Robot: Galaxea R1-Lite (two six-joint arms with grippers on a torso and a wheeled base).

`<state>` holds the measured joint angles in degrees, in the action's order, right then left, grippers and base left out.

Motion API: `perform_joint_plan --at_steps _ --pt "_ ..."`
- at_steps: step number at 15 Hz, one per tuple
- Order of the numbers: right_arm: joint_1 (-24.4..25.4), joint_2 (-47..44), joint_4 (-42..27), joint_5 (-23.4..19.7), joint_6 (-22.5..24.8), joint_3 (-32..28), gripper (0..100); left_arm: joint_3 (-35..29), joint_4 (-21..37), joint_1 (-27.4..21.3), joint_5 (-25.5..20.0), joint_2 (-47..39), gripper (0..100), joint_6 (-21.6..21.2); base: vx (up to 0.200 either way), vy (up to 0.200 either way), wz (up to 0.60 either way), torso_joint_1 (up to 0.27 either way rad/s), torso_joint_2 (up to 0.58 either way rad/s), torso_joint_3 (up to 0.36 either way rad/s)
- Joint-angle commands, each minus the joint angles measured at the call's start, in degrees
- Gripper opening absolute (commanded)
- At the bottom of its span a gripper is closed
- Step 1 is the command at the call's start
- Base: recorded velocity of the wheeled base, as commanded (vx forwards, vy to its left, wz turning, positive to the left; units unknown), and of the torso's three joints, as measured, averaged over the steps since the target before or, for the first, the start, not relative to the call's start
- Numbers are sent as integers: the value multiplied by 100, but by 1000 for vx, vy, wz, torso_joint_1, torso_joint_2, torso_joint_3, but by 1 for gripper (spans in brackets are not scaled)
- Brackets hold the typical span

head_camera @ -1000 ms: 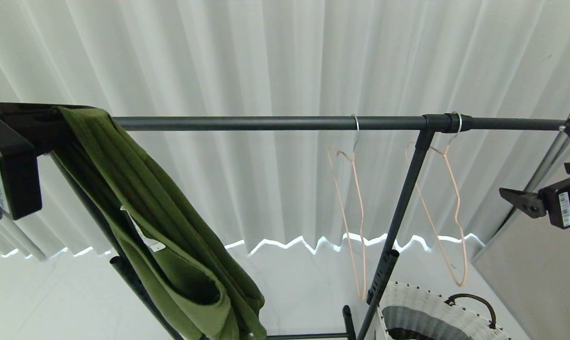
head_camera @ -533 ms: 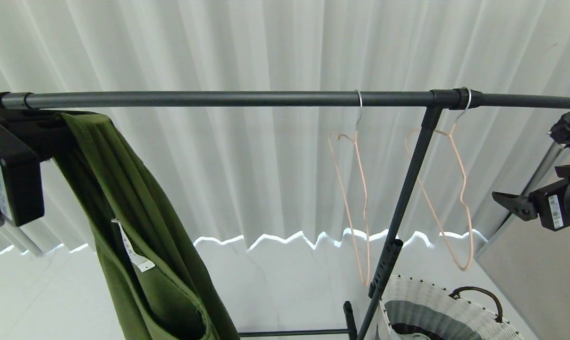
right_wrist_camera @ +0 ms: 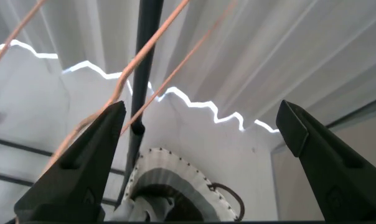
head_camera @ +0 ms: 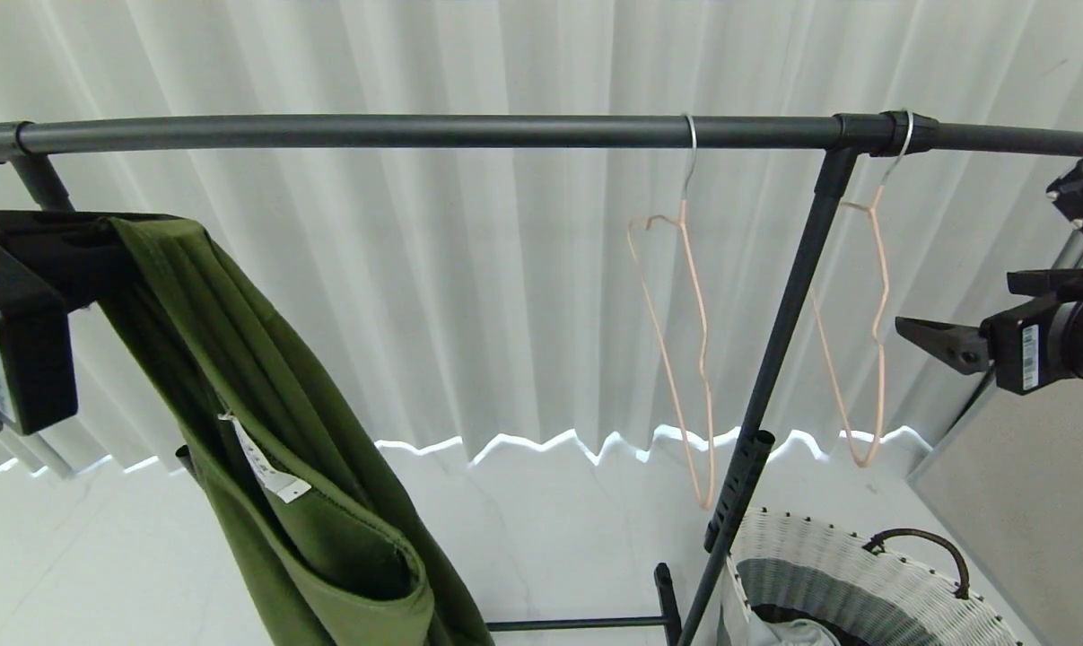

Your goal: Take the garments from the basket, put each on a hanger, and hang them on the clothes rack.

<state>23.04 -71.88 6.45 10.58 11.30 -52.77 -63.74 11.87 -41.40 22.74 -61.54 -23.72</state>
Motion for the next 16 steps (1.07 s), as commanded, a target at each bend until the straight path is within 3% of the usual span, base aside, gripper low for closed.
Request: perform_joint_plan --at_steps 1,8,13,16 --pt "34 -55 6 -3 -5 -75 100 2 -1 0 3 28 0 -1 0 0 0 0 0 0" --pt "456 -336 -285 14 -5 -919 100 125 -1 0 3 142 0 -10 0 0 0 0 0 0" --pt "465 -854 -346 40 4 -1112 100 205 -1 0 3 256 0 -10 0 0 0 0 0 0" --pt "447 -890 -434 445 -5 -1095 100 213 -1 0 3 248 0 -10 0 0 0 0 0 0"
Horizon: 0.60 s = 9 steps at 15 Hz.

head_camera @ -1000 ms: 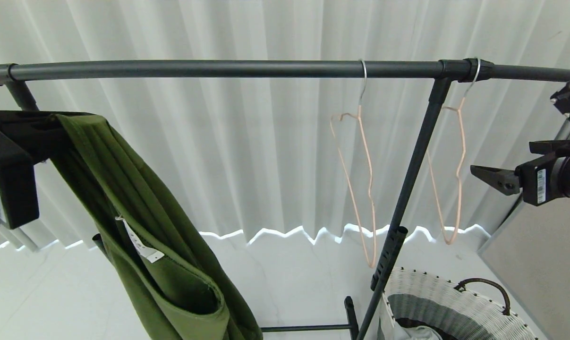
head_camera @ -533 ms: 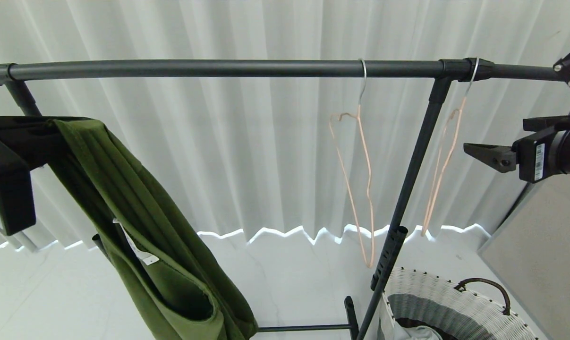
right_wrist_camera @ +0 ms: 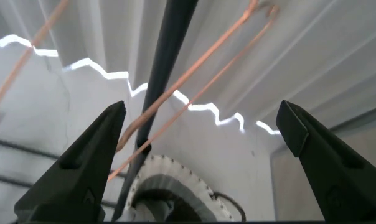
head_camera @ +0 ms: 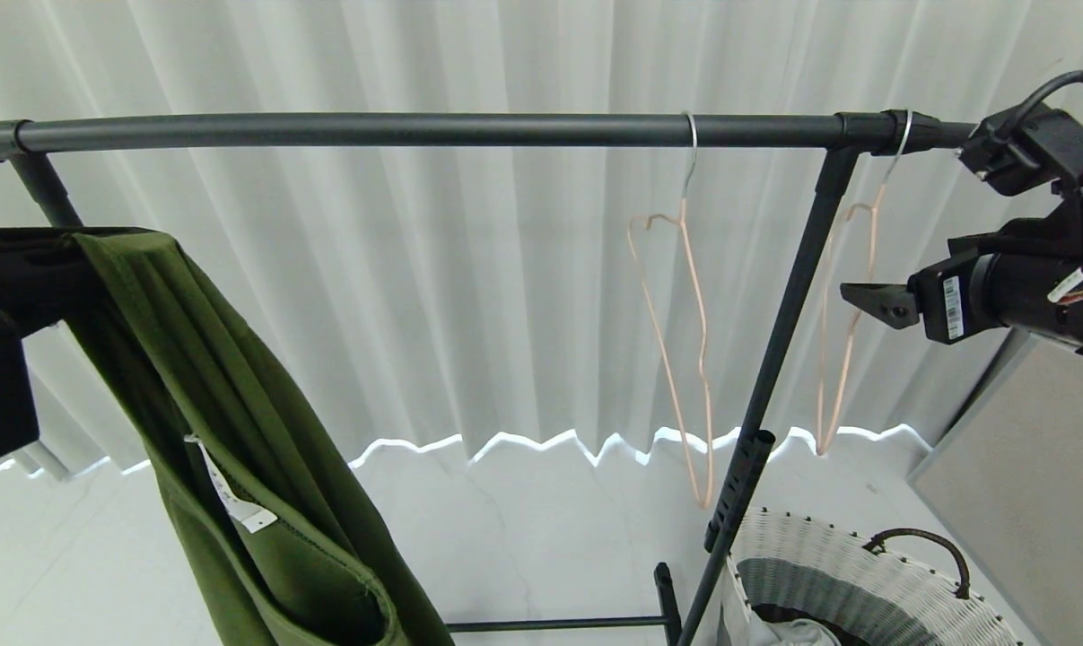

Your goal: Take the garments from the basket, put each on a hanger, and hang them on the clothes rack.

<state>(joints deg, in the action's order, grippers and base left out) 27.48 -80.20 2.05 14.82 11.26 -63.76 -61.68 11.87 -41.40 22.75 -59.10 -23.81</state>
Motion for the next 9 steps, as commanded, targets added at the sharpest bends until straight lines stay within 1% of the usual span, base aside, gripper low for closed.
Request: perform_joint_plan --at_steps 1,9 --pt "3 -22 -55 29 -1 12 100 16 -1 0 2 -5 0 -1 0 0 0 0 0 0" --pt "-102 119 -345 56 -10 30 100 7 -1 0 2 -14 0 -10 0 0 0 0 0 0"
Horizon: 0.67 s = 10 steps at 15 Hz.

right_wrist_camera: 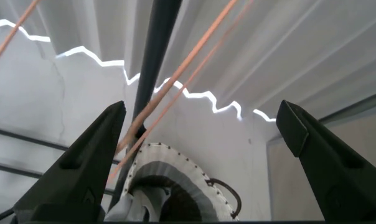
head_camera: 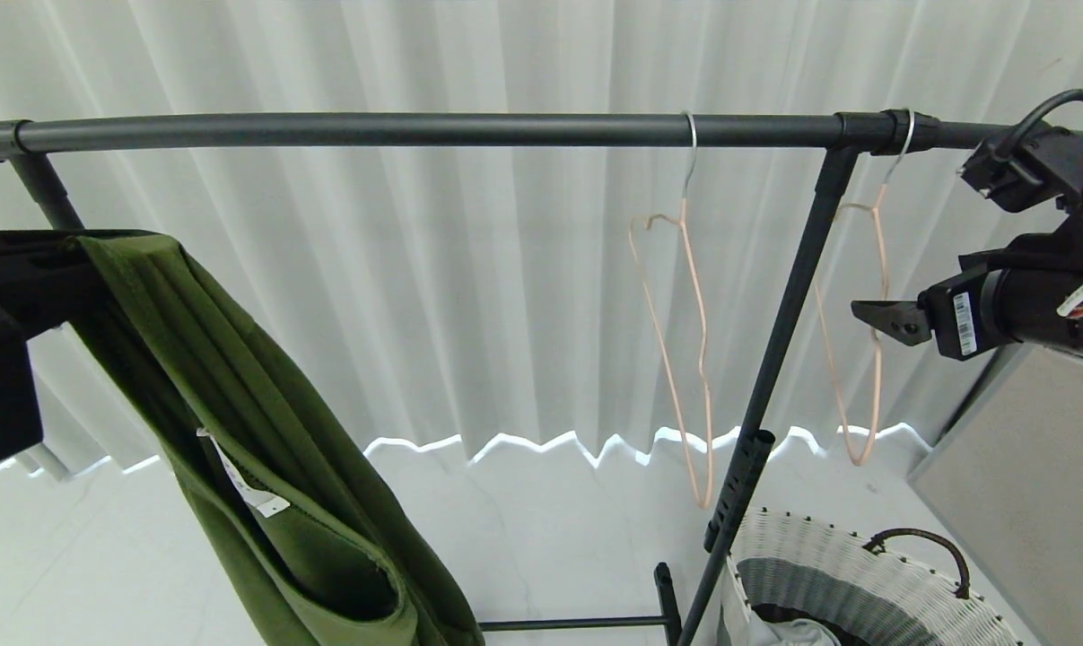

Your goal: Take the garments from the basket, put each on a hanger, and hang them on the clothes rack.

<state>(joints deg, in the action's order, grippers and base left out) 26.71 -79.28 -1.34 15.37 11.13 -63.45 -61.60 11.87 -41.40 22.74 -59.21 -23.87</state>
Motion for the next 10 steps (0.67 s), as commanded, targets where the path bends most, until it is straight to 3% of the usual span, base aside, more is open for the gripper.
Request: perform_joint_plan --at_steps 1,5,10 --pt "-25 26 -15 1 3 -9 100 -1 -1 0 3 -3 0 -4 0 0 0 0 0 0" --pt "-25 -18 -42 1 -384 -44 100 8 -1 0 3 -3 0 5 0 0 0 0 0 0" --pt "-34 -361 -622 1 -1403 -167 100 16 -1 0 3 6 0 5 0 0 0 0 0 0"
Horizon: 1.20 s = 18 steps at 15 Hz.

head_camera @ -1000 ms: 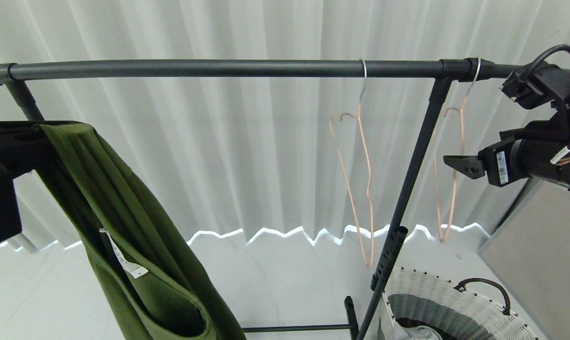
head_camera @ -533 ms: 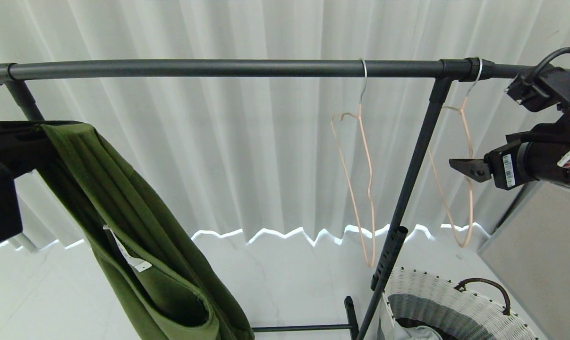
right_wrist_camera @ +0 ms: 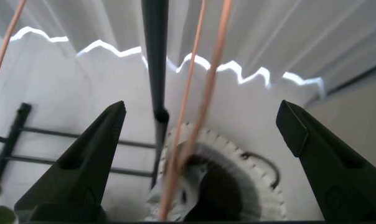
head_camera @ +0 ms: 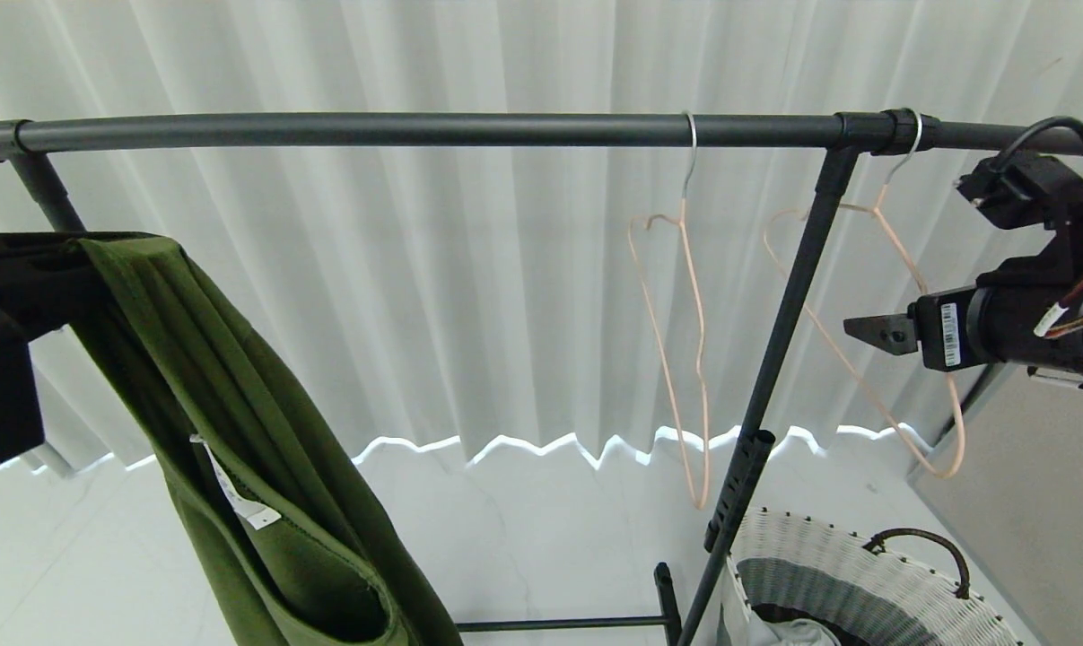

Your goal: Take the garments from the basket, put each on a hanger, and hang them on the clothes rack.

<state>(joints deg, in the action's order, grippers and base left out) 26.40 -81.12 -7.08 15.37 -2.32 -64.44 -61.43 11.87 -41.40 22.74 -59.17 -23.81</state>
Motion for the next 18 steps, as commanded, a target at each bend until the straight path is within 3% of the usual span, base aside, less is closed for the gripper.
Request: perform_joint_plan --at_steps 1,5,18 --pt "-30 -326 -118 1 -243 -227 100 -1 -1 0 3 11 0 -1 0 0 0 0 0 0" --pt "-215 -721 -408 1 -595 -710 100 -1 -1 0 3 11 0 -1 0 0 0 0 0 0" --pt "-232 -581 -619 1 -630 -693 100 -1 -1 0 3 -7 0 -1 0 0 0 0 0 0"
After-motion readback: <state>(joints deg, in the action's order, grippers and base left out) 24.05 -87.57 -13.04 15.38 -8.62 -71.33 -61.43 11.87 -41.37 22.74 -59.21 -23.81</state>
